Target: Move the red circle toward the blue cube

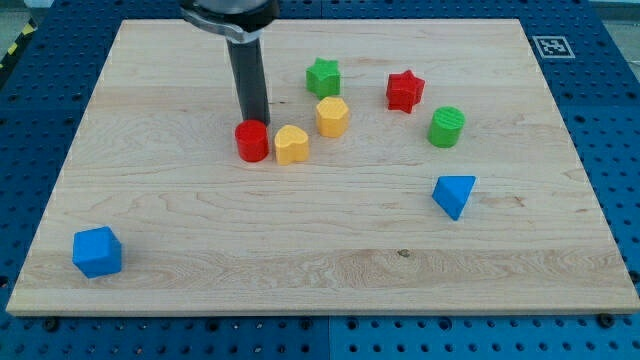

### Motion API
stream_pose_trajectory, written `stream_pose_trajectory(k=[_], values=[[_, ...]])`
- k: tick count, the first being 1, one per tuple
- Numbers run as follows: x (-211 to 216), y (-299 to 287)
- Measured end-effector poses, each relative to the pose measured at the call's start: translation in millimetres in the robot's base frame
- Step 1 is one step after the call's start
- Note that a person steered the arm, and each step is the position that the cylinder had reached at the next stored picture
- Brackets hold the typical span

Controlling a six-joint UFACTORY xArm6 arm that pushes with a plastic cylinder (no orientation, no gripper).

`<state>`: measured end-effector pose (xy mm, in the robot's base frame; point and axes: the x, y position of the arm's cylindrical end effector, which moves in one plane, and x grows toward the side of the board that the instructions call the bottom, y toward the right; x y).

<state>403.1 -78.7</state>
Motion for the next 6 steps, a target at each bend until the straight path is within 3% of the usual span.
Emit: stream_pose_trajectory(k=[4, 6], values=[[130, 24], [150, 8]])
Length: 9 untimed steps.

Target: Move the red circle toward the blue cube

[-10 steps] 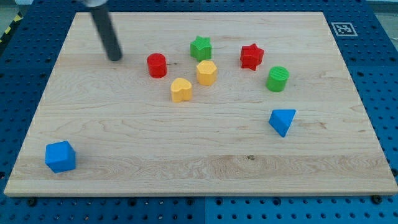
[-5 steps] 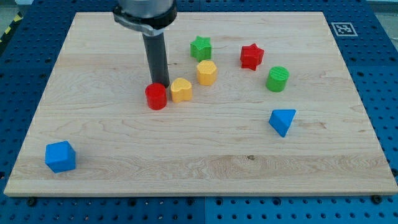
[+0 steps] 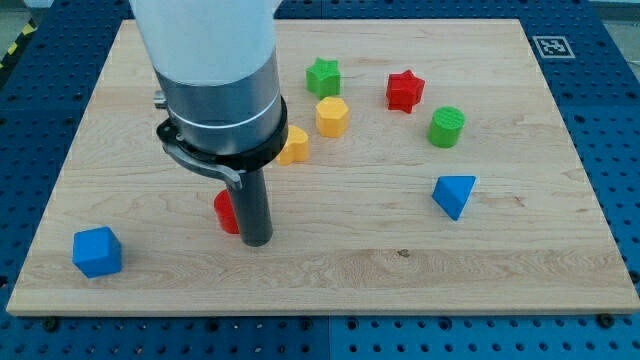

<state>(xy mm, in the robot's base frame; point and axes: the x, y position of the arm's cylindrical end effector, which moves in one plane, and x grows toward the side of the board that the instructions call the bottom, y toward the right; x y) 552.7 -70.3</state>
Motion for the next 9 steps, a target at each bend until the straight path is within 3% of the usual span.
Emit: stream_pose_trajectory(k=[2, 7, 8, 9], values=[[-34, 17], [-6, -95], [-31, -52], [-83, -42]])
